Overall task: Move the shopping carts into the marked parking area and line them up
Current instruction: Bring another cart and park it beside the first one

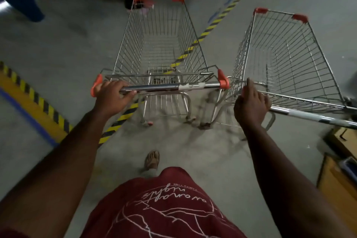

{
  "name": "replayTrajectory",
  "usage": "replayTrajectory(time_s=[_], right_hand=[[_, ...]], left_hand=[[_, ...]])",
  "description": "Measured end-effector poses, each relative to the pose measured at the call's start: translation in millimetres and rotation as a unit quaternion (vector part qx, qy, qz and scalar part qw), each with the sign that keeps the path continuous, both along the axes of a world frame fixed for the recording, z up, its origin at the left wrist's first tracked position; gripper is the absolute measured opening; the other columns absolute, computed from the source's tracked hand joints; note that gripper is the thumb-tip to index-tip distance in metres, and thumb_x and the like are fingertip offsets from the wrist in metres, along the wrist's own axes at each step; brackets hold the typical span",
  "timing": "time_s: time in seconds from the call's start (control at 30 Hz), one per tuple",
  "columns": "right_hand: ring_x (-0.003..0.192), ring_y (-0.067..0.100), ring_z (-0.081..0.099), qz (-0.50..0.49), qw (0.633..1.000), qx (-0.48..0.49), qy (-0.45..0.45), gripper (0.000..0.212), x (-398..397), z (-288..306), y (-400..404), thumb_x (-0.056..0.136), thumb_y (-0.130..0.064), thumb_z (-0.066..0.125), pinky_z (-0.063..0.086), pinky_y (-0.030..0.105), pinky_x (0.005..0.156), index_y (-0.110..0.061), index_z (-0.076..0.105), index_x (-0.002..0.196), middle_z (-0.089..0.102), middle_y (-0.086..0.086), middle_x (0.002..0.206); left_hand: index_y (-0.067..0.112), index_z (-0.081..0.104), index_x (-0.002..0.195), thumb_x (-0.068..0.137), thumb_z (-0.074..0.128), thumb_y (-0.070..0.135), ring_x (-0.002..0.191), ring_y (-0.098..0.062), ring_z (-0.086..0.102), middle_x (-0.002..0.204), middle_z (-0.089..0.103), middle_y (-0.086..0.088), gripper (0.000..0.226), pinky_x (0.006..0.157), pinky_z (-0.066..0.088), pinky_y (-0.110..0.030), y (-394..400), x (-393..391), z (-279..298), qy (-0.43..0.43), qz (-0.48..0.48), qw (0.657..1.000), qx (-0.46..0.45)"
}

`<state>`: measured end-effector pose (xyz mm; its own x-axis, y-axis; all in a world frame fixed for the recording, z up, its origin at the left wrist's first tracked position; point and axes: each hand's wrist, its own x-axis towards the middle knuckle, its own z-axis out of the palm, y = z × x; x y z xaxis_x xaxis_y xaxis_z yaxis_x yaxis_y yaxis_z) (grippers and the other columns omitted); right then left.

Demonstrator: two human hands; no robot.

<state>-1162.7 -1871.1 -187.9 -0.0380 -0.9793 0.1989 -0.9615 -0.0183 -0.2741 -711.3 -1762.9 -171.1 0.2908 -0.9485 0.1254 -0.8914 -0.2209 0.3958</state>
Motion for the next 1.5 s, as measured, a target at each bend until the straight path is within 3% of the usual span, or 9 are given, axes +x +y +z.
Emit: replayTrajectory(time_s=[0.23,0.47,0.63,0.73,0.83,0.97,1.13,1.27,1.5], right_hand=[[0.12,0.033,0.064,0.019,0.999,-0.029,-0.017,0.056,31,-7,-10,0.089,-0.033,0.041,0.034,0.048,0.11,-0.03,0.063,0.14,0.053,-0.005,0.159],[0.125,0.029,0.061,0.009,0.999,0.004,-0.042,0.046,48,-4,-21,0.087,-0.031,0.048,0.03,0.048,0.115,-0.035,0.068,0.129,0.053,-0.008,0.158],[0.157,0.026,0.027,0.013,0.994,0.065,-0.088,0.058,56,15,-25,0.088,-0.049,0.045,0.012,0.05,0.123,-0.031,0.06,0.142,0.041,-0.008,0.166],[0.157,0.025,0.029,0.129,0.975,-0.085,-0.158,0.048,76,19,3,0.088,-0.032,0.052,0.016,0.052,0.125,-0.026,0.066,0.133,0.049,-0.005,0.161],[0.156,0.025,0.03,0.292,0.939,-0.01,-0.181,0.051,123,13,36,0.095,-0.04,0.051,0.011,0.058,0.128,-0.027,0.06,0.143,0.052,-0.005,0.157],[0.16,0.03,0.017,0.324,0.939,0.036,-0.112,0.062,144,-3,59,0.096,-0.058,0.051,-0.009,0.055,0.126,-0.036,0.045,0.154,0.042,-0.009,0.163],[0.156,0.026,0.024,0.363,0.922,0.039,-0.126,0.063,144,-2,80,0.09,-0.044,0.06,-0.011,0.047,0.124,-0.038,0.049,0.152,0.043,-0.014,0.161],[0.142,0.025,0.041,0.393,0.91,0.02,-0.132,0.057,162,0,103,0.087,-0.048,0.059,0.002,0.057,0.124,-0.034,0.06,0.142,0.058,-0.01,0.142],[0.114,0.022,0.063,0.424,0.9,0.079,-0.06,0.075,227,21,139,0.068,-0.098,0.049,0.023,0.046,0.114,-0.035,0.071,0.103,0.072,-0.013,0.102]], left_hand=[[0.022,0.072,0.103,0.082,0.054,0.071,0.107,-0.031,0.062,0.099,0.072,0.0,0.056,0.105,0.038,-0.051,10,18,-4,0.034,0.02,0.999,-0.01],[0.025,0.069,0.099,0.085,0.055,0.068,0.104,-0.027,0.059,0.093,0.064,0.01,0.048,0.102,0.036,-0.05,11,21,-7,0.032,0.019,0.999,-0.017],[0.025,0.069,0.1,0.085,0.054,0.068,0.108,-0.027,0.059,0.097,0.068,0.005,0.048,0.105,0.031,-0.045,17,19,-4,0.021,0.019,0.999,-0.015],[0.023,0.07,0.1,0.087,0.06,0.062,0.108,-0.028,0.059,0.098,0.069,0.004,0.042,0.105,0.03,-0.042,26,12,-1,0.007,0.028,0.999,-0.028],[0.021,0.069,0.101,0.089,0.06,0.059,0.106,-0.03,0.06,0.099,0.071,0.001,0.04,0.104,0.032,-0.044,39,0,-2,-0.026,0.045,0.998,-0.032],[0.024,0.071,0.102,0.088,0.059,0.064,0.102,-0.027,0.063,0.097,0.072,0.004,0.044,0.105,0.028,-0.038,67,-7,-9,-0.037,0.059,0.997,-0.04],[0.024,0.074,0.102,0.087,0.064,0.063,0.098,-0.024,0.067,0.094,0.074,0.005,0.043,0.112,0.014,-0.023,115,-6,-13,-0.05,0.084,0.993,-0.058],[0.022,0.074,0.099,0.088,0.063,0.062,0.092,-0.026,0.069,0.091,0.074,0.004,0.043,0.109,0.023,-0.031,158,1,-10,-0.064,0.104,0.99,-0.071],[0.023,0.074,0.098,0.084,0.062,0.065,0.088,-0.024,0.069,0.088,0.074,0.006,0.046,0.112,0.032,-0.045,246,17,-9,-0.076,0.179,0.979,-0.066]])
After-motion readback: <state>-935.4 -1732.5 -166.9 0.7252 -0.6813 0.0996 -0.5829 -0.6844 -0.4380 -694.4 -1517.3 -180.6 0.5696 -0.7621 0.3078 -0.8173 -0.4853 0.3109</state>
